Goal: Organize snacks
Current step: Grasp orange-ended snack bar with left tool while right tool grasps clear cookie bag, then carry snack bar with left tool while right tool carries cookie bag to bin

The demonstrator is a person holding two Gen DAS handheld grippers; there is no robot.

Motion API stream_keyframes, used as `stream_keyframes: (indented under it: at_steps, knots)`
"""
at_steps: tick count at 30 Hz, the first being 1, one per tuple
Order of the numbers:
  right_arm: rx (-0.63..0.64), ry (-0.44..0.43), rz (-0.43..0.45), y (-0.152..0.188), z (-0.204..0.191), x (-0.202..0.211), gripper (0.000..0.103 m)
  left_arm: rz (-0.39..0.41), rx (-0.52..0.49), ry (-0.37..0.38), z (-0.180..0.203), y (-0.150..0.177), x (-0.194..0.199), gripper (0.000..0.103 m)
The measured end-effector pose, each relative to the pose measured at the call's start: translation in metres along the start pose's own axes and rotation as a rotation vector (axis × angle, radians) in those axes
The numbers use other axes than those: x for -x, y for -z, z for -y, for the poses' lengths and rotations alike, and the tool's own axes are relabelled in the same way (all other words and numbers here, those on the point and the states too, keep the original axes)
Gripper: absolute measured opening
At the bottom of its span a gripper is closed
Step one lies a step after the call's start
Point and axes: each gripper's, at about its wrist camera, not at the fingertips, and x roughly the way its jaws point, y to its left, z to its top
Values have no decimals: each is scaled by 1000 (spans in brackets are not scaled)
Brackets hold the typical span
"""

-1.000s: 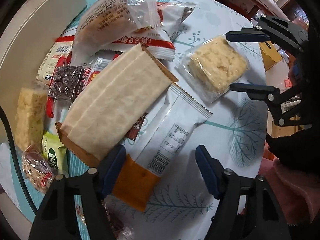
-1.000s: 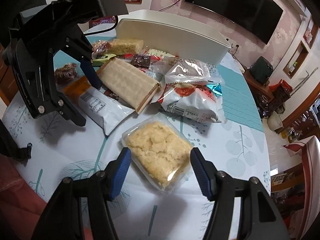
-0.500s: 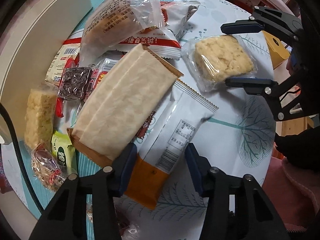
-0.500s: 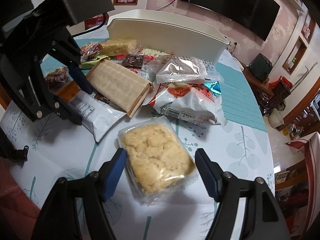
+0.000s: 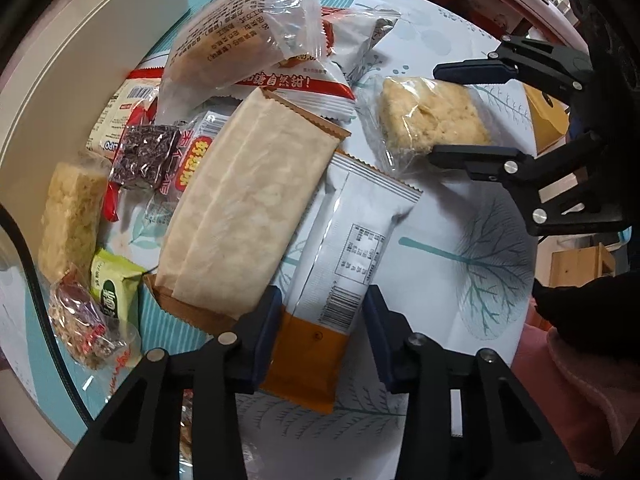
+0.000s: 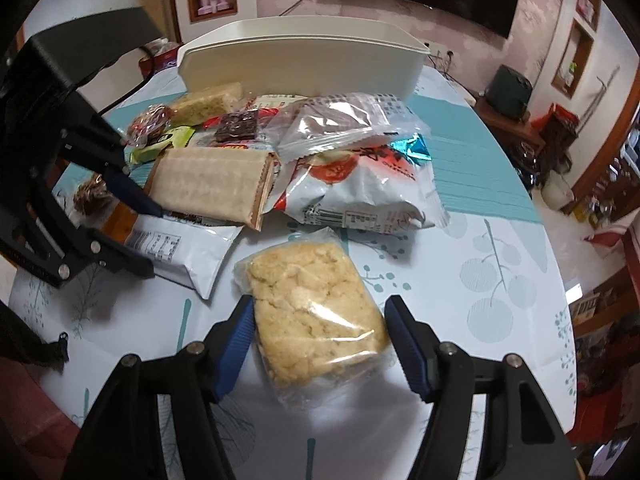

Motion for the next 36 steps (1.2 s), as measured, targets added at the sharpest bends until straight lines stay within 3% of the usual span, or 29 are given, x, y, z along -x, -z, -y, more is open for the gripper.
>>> stream_keyframes:
  at_steps: [6,9,20,26,36]
  knots:
    - [-51,2,-13,-4,1,0,63,3,17,46,0,10,4,39]
    - [-71,6,-11,-3,0,1,63,15,25,68,-1,11,9,34]
    - [-143,-19,-38,-2,-8,13,63,61,93,116,-12,30,44,33]
    - [-151,-52,-27,-15,-18,30,63,135,157,135,-23,35,81,33]
    - [-230,-134,66,-56,-8,47,63,311,386,80,-61,32,149,33]
